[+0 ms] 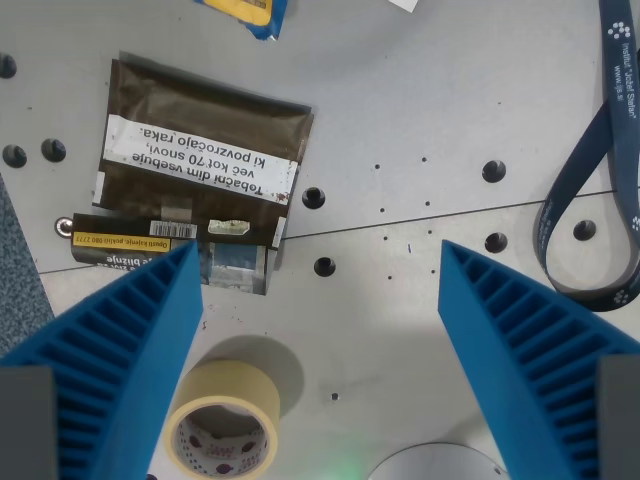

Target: Move above the blue bag

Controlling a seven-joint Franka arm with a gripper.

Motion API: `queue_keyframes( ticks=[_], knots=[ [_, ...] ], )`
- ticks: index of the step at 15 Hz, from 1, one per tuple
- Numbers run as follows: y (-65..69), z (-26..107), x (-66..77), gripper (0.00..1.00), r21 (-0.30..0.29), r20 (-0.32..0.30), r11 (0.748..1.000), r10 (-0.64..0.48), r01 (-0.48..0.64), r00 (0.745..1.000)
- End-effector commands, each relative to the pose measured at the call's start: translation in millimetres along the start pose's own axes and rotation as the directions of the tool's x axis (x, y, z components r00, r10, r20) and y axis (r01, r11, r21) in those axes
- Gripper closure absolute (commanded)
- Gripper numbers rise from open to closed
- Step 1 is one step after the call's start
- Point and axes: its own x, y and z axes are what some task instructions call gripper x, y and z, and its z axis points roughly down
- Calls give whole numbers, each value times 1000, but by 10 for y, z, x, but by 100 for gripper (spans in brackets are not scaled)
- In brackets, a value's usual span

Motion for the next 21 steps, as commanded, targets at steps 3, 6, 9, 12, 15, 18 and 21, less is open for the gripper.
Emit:
queue_keyframes(
  ticks=[3, 6, 9, 12, 15, 18, 21],
  knots=[
    [1, -19, -4, 0, 1, -5, 1000, -2, 2, 1000],
    [-2, -12, -1, 0, 2, -5, 1000, -21, 21, 1000],
    [-12, 14, 10, 0, 4, -7, 998, -70, 70, 997],
    [-34, 68, 33, 0, 7, -15, 990, -142, 142, 990],
    [-73, 155, 68, 0, 9, -22, 972, -235, 235, 972],
    [-125, 272, 111, 0, 10, -33, 944, -331, 331, 943],
    [-180, 412, 162, 0, 6, -41, 906, -423, 423, 905]
  ],
)
